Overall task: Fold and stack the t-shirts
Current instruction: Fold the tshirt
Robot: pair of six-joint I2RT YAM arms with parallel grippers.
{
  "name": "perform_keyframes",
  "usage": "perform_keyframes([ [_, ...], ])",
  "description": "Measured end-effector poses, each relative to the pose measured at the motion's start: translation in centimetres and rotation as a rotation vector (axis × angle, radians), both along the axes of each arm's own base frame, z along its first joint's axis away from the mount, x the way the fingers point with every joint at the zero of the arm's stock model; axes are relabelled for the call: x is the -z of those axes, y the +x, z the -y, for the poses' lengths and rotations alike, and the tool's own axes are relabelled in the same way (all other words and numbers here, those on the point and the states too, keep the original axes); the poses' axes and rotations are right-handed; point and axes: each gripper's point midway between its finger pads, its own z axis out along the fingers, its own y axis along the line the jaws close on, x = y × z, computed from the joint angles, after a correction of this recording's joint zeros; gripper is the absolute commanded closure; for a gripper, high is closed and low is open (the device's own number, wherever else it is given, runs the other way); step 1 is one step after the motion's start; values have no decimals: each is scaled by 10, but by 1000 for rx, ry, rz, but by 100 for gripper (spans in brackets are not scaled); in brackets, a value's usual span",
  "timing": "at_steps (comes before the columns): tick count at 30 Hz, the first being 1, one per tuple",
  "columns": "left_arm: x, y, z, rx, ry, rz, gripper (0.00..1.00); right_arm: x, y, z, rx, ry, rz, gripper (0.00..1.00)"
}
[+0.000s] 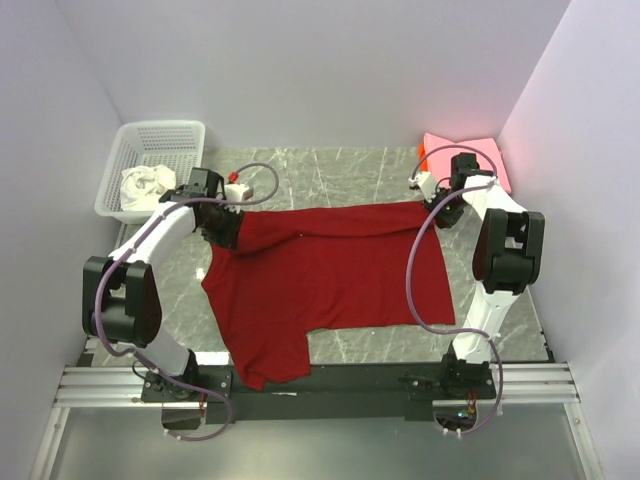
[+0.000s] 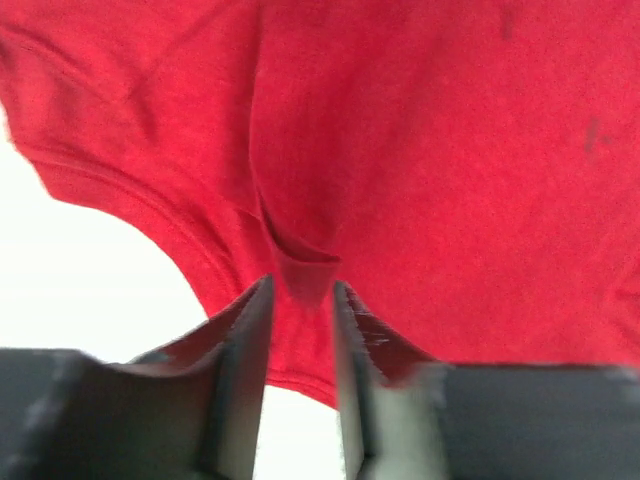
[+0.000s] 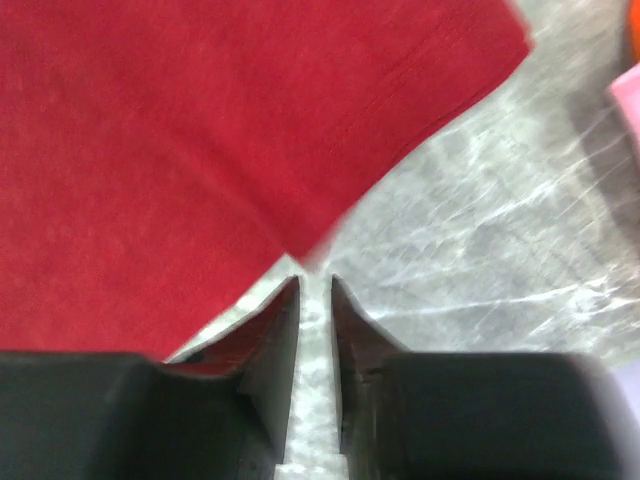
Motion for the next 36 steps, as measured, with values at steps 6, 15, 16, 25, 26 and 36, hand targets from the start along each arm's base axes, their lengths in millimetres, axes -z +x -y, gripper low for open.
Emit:
perform_keyframes([
  [6, -4, -9, 4, 122, -3, -17, 50, -19, -4, -4, 6, 28, -33, 41],
  [15, -39, 141, -1, 1, 13, 153, 59, -95, 72, -42, 96, 91, 185, 69],
  [16, -33, 158, -4, -21, 22, 153, 60, -88, 76, -50, 97, 89, 179, 70],
  [25, 42, 175, -31, -115, 131, 10, 70, 2, 81, -73, 143, 0, 42, 74],
  [26, 45, 171, -32, -119, 137, -3, 71, 6, 81, -69, 154, -13, 40, 74],
  [36, 75, 144, -56, -172, 221, -76, 79, 25, 72, -48, 199, -104, 55, 75],
])
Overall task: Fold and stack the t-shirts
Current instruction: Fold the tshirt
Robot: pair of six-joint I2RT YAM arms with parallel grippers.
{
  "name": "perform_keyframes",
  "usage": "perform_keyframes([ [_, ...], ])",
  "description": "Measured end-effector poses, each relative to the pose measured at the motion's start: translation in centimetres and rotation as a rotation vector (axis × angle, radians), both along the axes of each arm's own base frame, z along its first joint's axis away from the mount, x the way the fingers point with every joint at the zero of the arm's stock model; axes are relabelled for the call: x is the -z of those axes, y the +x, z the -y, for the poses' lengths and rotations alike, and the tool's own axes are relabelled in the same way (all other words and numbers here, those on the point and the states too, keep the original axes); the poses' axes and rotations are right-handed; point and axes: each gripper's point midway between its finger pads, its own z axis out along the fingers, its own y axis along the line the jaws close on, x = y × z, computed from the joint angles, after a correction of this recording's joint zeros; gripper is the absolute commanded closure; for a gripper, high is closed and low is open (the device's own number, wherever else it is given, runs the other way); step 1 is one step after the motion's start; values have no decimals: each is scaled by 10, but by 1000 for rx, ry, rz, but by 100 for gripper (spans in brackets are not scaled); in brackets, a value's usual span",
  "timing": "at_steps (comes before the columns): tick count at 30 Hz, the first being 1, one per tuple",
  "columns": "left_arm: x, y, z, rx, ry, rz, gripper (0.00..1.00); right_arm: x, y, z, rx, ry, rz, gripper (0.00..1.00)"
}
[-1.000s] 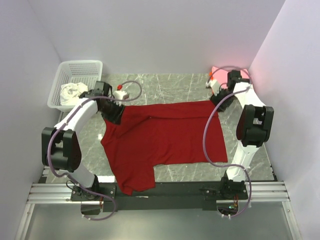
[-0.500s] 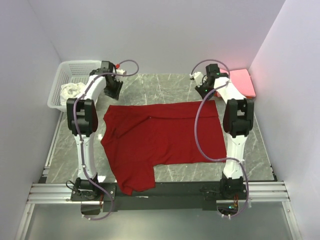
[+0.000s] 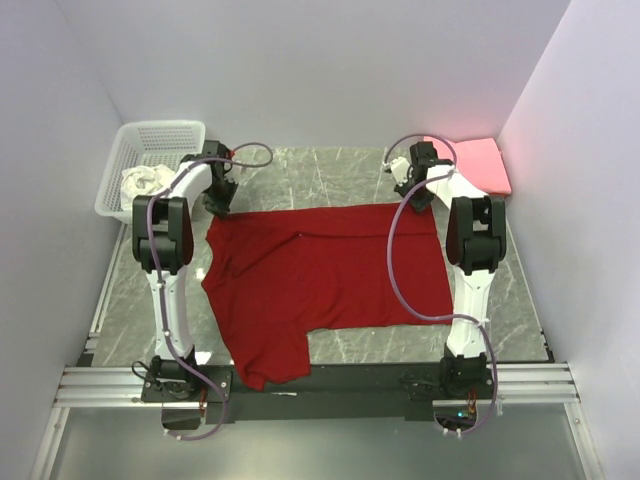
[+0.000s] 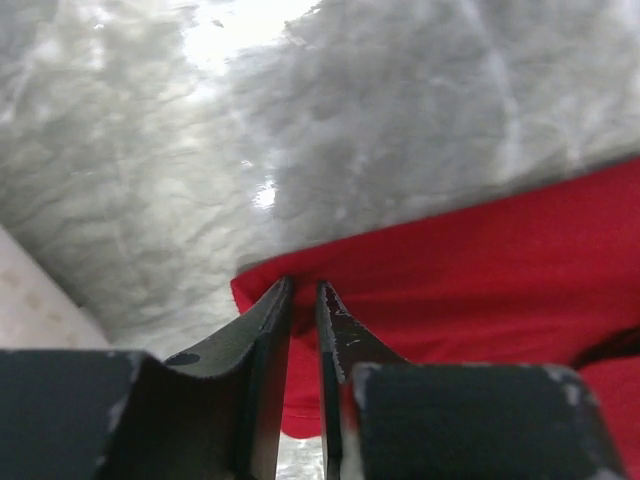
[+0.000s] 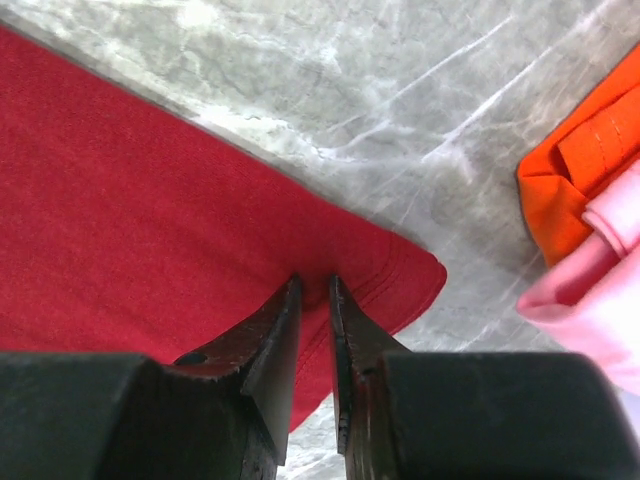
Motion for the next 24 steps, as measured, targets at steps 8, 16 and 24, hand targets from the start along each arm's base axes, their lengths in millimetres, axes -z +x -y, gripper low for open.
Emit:
perform_keyframes([
  [8, -12, 26, -9, -5, -40, 46, 56, -19, 3, -5, 17, 46, -10, 62],
  [16, -96, -17, 26, 147, -252, 115, 49, -71, -21, -14, -98, 134, -32, 61],
  [24, -117, -97, 58, 254, -367, 42, 49, -71, -70, 1, -217, 83, -142, 62],
])
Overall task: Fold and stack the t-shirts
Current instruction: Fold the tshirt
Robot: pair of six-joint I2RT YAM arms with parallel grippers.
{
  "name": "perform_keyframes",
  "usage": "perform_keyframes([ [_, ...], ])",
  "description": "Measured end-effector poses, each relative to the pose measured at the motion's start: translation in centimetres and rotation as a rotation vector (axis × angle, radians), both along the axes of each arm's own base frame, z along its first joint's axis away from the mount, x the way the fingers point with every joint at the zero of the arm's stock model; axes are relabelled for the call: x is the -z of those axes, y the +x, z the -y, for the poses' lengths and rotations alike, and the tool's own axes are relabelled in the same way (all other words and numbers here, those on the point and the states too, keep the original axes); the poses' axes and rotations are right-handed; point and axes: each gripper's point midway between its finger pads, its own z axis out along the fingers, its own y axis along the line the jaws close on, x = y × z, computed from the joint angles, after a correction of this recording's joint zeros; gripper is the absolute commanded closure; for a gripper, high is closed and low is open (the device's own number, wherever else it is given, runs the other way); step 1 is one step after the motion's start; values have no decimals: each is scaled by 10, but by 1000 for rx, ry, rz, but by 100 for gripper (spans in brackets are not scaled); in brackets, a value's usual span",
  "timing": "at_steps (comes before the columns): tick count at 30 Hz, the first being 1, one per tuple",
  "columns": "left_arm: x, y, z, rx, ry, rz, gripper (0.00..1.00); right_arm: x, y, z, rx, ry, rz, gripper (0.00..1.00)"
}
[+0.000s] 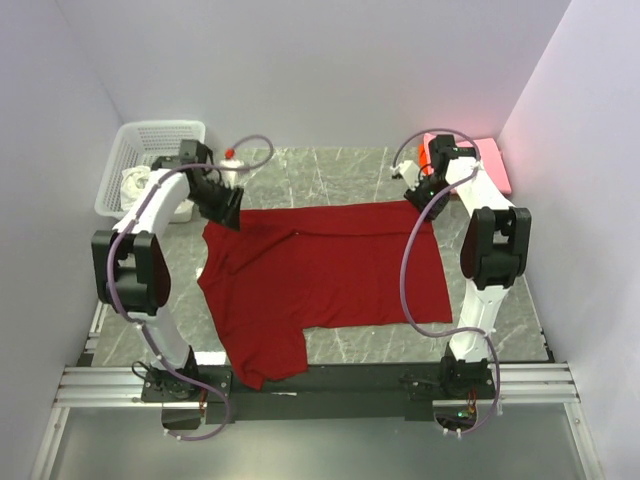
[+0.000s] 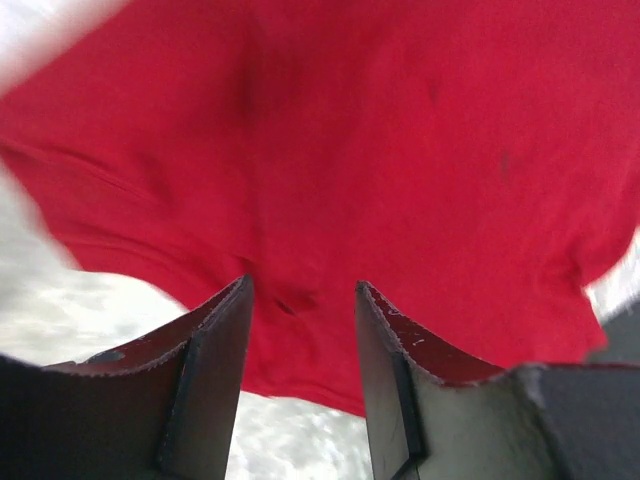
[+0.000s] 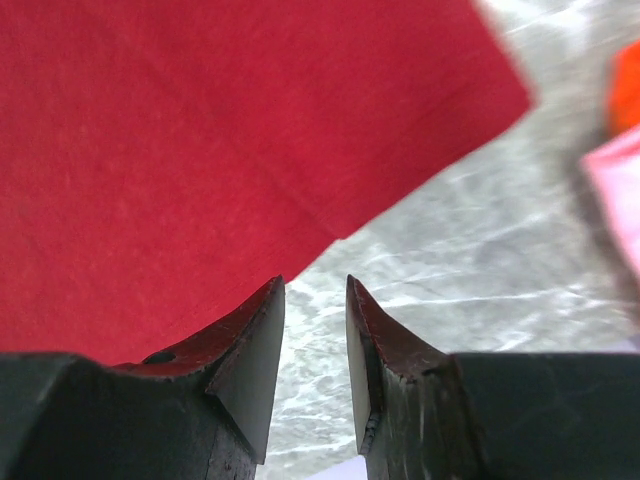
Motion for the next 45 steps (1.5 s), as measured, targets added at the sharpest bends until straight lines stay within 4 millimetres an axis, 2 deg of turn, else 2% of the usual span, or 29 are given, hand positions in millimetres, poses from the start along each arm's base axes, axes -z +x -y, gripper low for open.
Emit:
perform_keyframes([
  [3, 30, -26, 5, 19, 6, -120, 49, 15, -11, 4, -24, -21, -48, 62],
  [6, 44, -39, 10, 34, 15, -185, 49, 23, -14, 7, -42, -39, -66, 62],
  [14, 52, -43, 16, 39, 32, -211, 49, 43, -10, 14, -67, -81, -80, 61],
  [21, 67, -50, 14, 30, 61, -253, 52, 47, -8, 16, -71, -94, -74, 62],
  [24, 68, -47, 16, 21, 54, -251, 52, 48, -10, 13, -70, -77, -83, 64],
  [28, 65, -32, 23, 16, 33, -226, 55, 44, -12, 7, -56, -41, -94, 66],
  [32, 63, 5, 39, 11, -5, -164, 56, 32, -8, -1, -31, 8, -87, 66],
  [38, 77, 49, 51, -21, -27, -113, 54, 13, -1, -15, 7, 96, -68, 66],
  [42, 86, 67, 54, -33, -33, -99, 53, 13, -8, -20, 22, 126, -96, 66],
  [45, 90, 72, 56, -31, -35, -96, 55, 13, -10, -21, 30, 136, -103, 66],
])
